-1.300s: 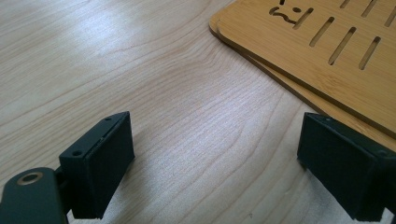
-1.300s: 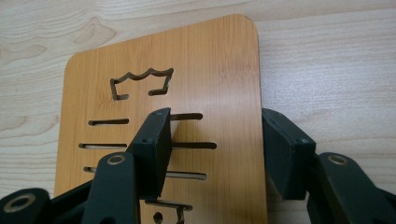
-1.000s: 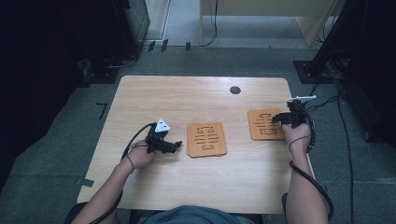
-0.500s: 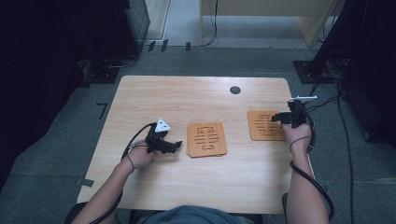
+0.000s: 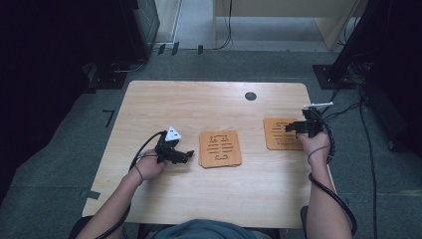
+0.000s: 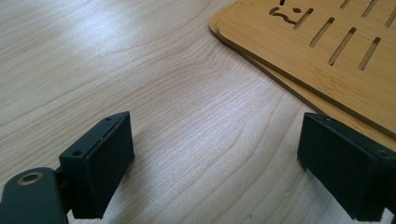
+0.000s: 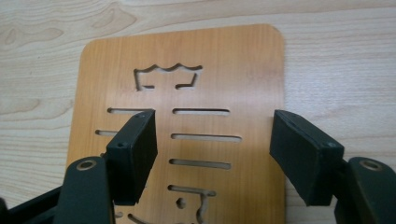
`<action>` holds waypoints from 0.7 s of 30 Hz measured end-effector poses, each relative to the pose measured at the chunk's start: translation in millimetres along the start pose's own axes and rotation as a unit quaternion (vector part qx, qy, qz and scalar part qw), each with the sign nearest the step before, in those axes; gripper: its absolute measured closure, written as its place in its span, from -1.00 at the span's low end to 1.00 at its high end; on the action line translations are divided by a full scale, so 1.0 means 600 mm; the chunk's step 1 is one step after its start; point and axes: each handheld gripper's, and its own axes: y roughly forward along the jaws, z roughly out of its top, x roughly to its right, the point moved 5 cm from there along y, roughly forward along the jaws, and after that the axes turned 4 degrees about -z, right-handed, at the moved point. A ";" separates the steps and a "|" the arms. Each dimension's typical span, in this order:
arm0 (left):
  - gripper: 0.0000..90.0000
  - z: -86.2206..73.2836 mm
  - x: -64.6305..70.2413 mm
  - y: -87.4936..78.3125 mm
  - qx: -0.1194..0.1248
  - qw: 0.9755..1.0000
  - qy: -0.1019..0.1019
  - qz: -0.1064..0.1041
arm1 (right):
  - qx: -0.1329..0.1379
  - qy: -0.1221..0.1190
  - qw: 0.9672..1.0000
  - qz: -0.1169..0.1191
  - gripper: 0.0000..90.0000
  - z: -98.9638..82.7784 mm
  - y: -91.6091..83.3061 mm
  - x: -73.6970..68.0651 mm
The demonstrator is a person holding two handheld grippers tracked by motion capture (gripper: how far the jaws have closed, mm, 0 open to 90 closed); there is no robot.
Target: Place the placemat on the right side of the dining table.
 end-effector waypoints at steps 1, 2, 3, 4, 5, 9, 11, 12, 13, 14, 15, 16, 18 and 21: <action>-0.78 0.000 0.000 0.000 0.000 1.000 0.000 0.000 | -0.001 -0.002 1.000 0.000 -0.31 0.000 0.000 -0.004; -0.78 0.000 0.000 0.000 0.000 1.000 0.000 0.000 | 0.000 -0.006 1.000 0.001 -0.32 0.000 0.000 -0.006; -0.78 0.000 0.000 0.000 0.000 1.000 0.000 0.000 | -0.001 -0.008 1.000 0.002 -0.32 0.000 0.000 -0.009; -0.78 0.000 0.000 0.000 0.000 1.000 0.000 0.000 | -0.001 -0.011 1.000 0.003 -0.32 -0.001 0.000 -0.012; -0.78 0.000 0.000 0.000 0.000 1.000 0.000 0.000 | -0.001 -0.013 1.000 0.004 -0.32 -0.001 0.001 -0.015; -0.78 0.000 0.000 0.000 0.000 1.000 0.000 0.000 | -0.004 -0.026 1.000 0.007 -0.33 -0.002 0.002 -0.029; -0.78 0.000 0.000 0.000 0.000 1.000 0.000 0.000 | -0.005 -0.031 0.999 0.010 -0.34 -0.002 0.003 -0.036; -0.78 0.000 0.000 0.000 0.000 1.000 0.000 0.000 | -0.006 -0.034 0.999 0.012 -0.35 -0.002 0.004 -0.039; -0.78 0.000 0.000 0.000 0.000 1.000 0.000 0.000 | -0.006 -0.037 0.999 0.013 -0.36 -0.002 0.005 -0.043; -0.78 0.000 0.000 0.000 0.000 1.000 0.000 0.000 | -0.006 -0.039 0.999 0.013 -0.36 -0.002 0.005 -0.045; -0.78 0.000 0.000 0.000 0.000 1.000 -0.001 0.000 | -0.006 -0.040 0.999 0.014 -0.36 -0.002 0.006 -0.048; -0.78 0.000 0.000 0.000 0.001 1.000 -0.001 0.000 | -0.006 -0.041 0.999 0.016 -0.37 -0.002 0.006 -0.051; -0.78 0.000 0.000 0.000 0.001 1.000 -0.001 0.000 | -0.007 -0.044 0.999 0.019 -0.38 -0.001 0.007 -0.057; -0.78 0.001 0.000 0.001 0.001 1.000 -0.001 0.000 | -0.009 -0.055 0.998 0.023 -0.43 -0.002 0.008 -0.065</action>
